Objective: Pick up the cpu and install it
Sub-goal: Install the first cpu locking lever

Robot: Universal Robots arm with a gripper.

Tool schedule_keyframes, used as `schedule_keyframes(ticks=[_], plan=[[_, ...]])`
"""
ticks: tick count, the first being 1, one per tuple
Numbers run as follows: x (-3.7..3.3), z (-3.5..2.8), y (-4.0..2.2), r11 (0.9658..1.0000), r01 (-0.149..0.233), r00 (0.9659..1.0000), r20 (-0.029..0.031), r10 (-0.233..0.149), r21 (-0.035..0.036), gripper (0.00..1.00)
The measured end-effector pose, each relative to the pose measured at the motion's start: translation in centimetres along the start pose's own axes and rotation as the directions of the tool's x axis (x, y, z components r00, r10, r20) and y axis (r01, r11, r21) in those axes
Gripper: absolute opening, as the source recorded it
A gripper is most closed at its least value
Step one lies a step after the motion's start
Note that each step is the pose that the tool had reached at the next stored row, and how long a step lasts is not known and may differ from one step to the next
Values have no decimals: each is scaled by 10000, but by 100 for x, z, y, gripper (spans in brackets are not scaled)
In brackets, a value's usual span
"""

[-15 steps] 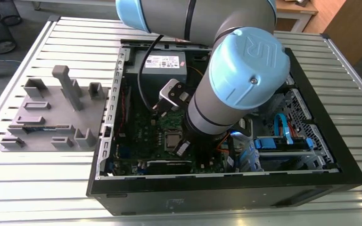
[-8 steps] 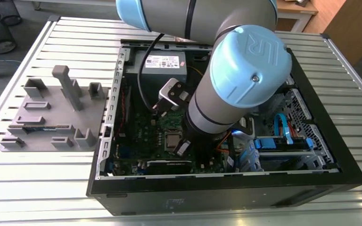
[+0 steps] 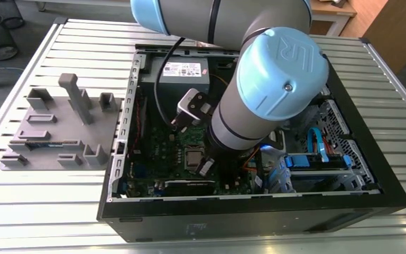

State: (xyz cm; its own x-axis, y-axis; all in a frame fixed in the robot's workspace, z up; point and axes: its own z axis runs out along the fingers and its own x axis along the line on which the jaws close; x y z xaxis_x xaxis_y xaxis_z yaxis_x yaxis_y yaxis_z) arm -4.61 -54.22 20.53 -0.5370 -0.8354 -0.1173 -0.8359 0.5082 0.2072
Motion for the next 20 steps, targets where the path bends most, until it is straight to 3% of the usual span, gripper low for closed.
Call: schedule_keyframes(ticks=[8,20], plan=[[5,98,-17,9962,866,9961,-179,-868,-102,11],[-21,62,3,9955,937,9954,-188,-939,-114,11]])
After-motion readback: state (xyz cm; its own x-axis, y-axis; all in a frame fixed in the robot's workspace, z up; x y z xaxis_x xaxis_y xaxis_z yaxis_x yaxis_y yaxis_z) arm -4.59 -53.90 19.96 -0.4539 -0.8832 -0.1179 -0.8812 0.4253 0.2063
